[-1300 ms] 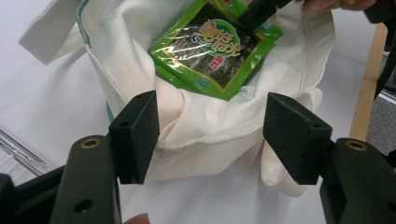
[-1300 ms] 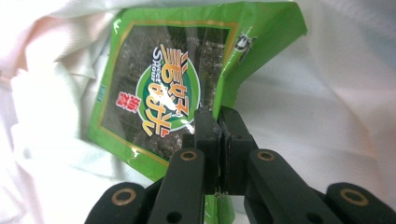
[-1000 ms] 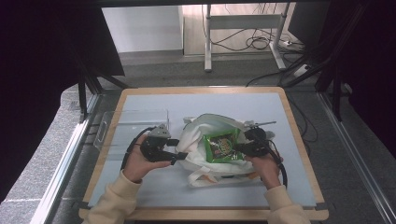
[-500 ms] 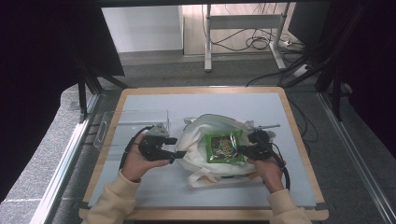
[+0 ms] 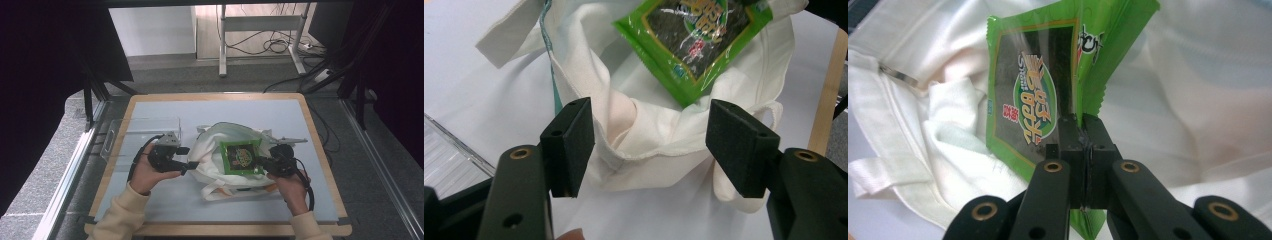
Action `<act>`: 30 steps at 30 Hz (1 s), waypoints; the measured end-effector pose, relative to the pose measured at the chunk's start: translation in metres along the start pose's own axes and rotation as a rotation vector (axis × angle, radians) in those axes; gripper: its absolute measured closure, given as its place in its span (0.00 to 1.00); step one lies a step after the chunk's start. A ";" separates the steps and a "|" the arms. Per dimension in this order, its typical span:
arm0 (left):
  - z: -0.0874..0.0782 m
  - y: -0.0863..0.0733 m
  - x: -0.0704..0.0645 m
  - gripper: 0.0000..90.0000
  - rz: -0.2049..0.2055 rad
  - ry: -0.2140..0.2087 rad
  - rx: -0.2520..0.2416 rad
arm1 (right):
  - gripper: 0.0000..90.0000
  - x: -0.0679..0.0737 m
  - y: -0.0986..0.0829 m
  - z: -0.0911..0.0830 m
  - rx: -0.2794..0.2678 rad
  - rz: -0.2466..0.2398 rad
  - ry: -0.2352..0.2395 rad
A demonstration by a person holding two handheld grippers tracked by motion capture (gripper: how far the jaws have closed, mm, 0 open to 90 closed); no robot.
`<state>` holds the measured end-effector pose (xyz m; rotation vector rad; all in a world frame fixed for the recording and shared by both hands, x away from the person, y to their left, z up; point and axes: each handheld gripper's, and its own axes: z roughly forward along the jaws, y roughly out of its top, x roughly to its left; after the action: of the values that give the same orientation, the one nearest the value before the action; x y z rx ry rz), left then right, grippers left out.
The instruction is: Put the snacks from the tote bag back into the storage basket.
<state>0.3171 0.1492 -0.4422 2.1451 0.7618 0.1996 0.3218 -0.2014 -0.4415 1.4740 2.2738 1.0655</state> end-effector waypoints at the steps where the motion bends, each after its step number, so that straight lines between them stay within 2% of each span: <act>1: 0.000 0.000 0.000 0.40 -0.001 0.000 0.000 | 0.98 0.000 0.001 -0.002 -0.006 -0.006 0.001; 8: -0.002 0.000 0.003 0.40 -0.007 0.005 -0.005 | 0.99 -0.002 0.011 -0.018 -0.066 -0.040 0.033; 13: -0.003 -0.001 0.004 0.40 -0.013 0.012 -0.009 | 0.99 -0.004 0.017 -0.024 -0.104 -0.068 0.078; 16: -0.006 0.000 0.007 0.40 -0.012 0.021 -0.007 | 0.99 -0.005 0.019 -0.025 -0.120 -0.086 0.106; 26: -0.013 -0.002 0.011 0.40 -0.046 0.061 -0.018 | 0.99 -0.011 0.023 -0.016 -0.169 -0.106 0.213; 30: -0.013 -0.001 0.011 0.40 -0.051 0.066 -0.019 | 0.99 -0.010 0.024 -0.015 -0.167 -0.140 0.224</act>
<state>0.3199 0.1648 -0.4356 2.1069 0.8483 0.2506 0.3348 -0.2111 -0.4165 1.1640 2.3263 1.3994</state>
